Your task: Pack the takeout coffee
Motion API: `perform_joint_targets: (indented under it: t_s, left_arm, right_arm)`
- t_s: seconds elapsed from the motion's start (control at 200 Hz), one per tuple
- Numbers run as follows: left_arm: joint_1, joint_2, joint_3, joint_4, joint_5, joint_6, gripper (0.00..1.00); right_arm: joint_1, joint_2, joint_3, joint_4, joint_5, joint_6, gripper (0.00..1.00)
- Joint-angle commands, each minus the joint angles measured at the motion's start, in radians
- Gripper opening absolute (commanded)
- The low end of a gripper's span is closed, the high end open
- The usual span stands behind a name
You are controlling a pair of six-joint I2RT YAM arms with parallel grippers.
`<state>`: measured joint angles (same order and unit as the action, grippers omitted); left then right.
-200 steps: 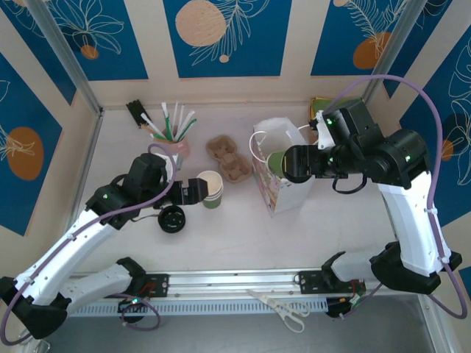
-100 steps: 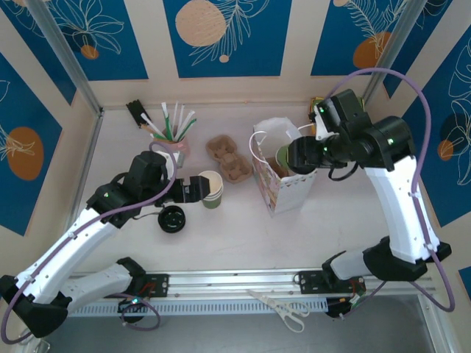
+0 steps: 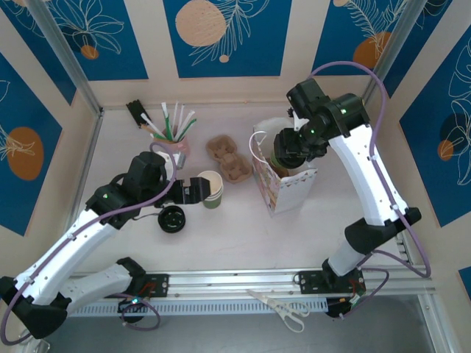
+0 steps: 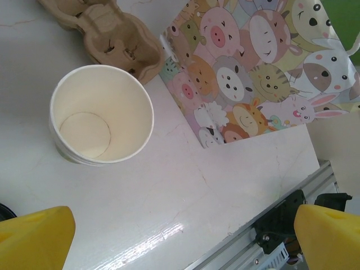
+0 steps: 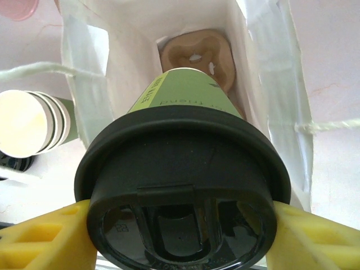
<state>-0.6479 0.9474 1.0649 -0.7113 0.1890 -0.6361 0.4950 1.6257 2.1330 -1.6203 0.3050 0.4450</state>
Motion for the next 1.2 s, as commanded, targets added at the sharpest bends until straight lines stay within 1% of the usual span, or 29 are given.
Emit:
perform_joint_targets:
  t_s: [0.0, 0.395, 0.555, 0.75, 1.195]
  left_arm:
    - [0.008, -0.016, -0.007, 0.001, 0.021, 0.044, 1.0]
    - [0.01, -0.011, -0.003, -0.027, 0.017, 0.1, 1.0]
    - [0.009, -0.004, 0.0, -0.036, 0.015, 0.125, 1.0]
    - [0.011, 0.017, 0.008, -0.038, 0.019, 0.153, 1.0]
    - [0.018, 0.043, 0.002, -0.024, 0.041, 0.165, 1.0]
  right_arm:
    - [-0.009, 0.04, 0.022, -0.121, 0.008, -0.014, 0.66]
    - [-0.01, 0.179, 0.016, -0.113, 0.009, -0.018, 0.66]
    - [-0.012, 0.208, -0.022, -0.106, 0.004, -0.016, 0.66]
    - [-0.011, 0.211, -0.085, -0.091, -0.004, -0.017, 0.66]
    - [-0.005, 0.197, -0.221, -0.062, -0.016, -0.015, 0.66]
